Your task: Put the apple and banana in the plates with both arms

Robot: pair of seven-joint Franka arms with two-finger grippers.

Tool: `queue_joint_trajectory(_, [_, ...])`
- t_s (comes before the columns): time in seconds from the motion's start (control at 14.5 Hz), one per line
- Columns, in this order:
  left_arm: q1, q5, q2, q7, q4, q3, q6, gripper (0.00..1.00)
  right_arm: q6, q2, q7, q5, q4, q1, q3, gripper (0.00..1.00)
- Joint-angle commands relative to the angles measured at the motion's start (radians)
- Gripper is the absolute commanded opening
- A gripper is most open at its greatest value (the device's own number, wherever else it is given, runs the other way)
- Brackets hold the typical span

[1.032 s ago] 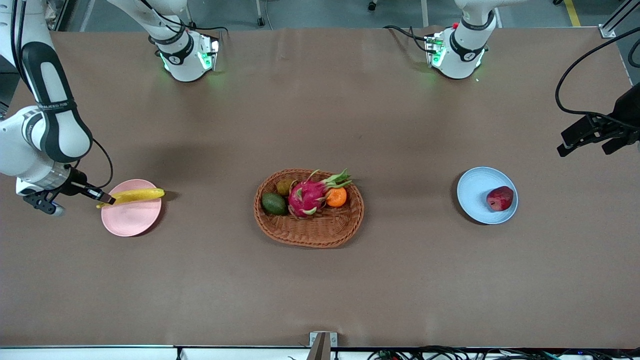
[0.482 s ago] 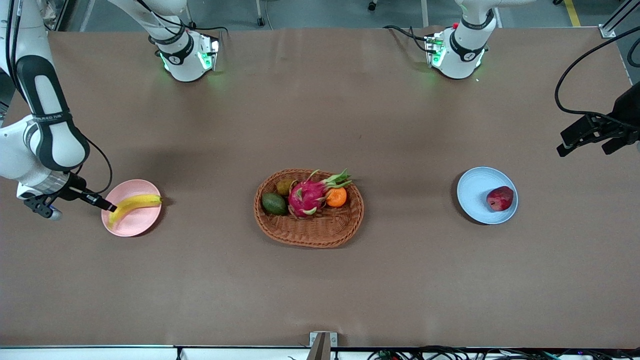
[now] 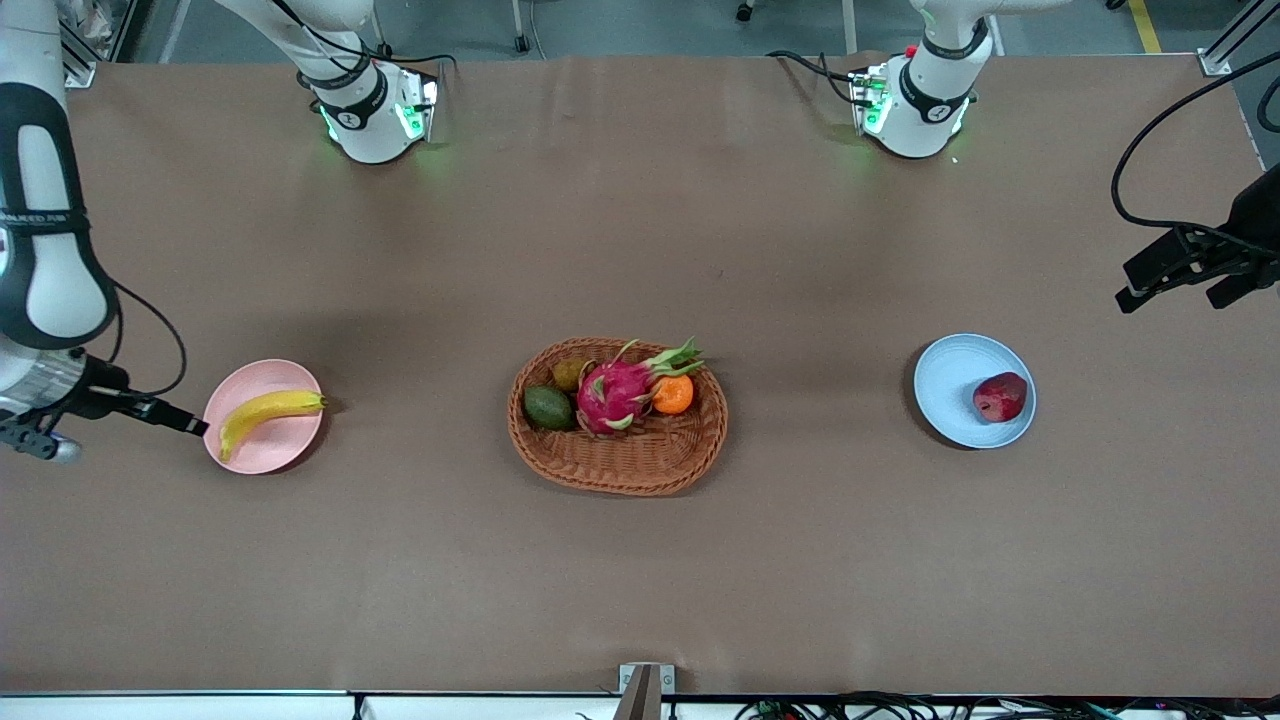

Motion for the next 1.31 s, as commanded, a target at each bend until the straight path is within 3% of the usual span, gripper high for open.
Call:
queue_joint_trajectory(0.0, [-0.001,0.020,-0.001,0.067,0.021,0.011,-0.027,1.00,-0.185,-0.014,-0.004,-0.121,0.149,0.025,0.009,1.00])
queue_joint_trajectory(0.34, [-0.001,0.010,-0.001,0.061,0.021,0.012,-0.027,1.00,-0.569,-0.034,0.152,-0.319,0.413,0.186,0.012,1.00])
queue_joint_trajectory(0.48, [-0.001,0.010,-0.003,0.061,0.021,0.012,-0.032,1.00,-0.669,-0.027,0.156,-0.339,0.487,0.219,0.008,1.00])
queue_joint_trajectory(0.89, [-0.001,0.007,-0.003,0.059,0.021,0.011,-0.033,1.00,-0.680,-0.029,0.157,-0.301,0.513,0.226,0.014,1.00])
queue_joint_trajectory(1.1, [-0.001,0.007,-0.003,0.059,0.021,0.011,-0.033,1.00,-0.672,-0.069,0.157,-0.258,0.462,0.226,0.009,1.00])
queue_joint_trajectory(1.24, [-0.001,0.007,-0.003,0.059,0.020,0.011,-0.033,1.00,-0.639,-0.148,0.159,-0.258,0.360,0.219,0.008,1.00])
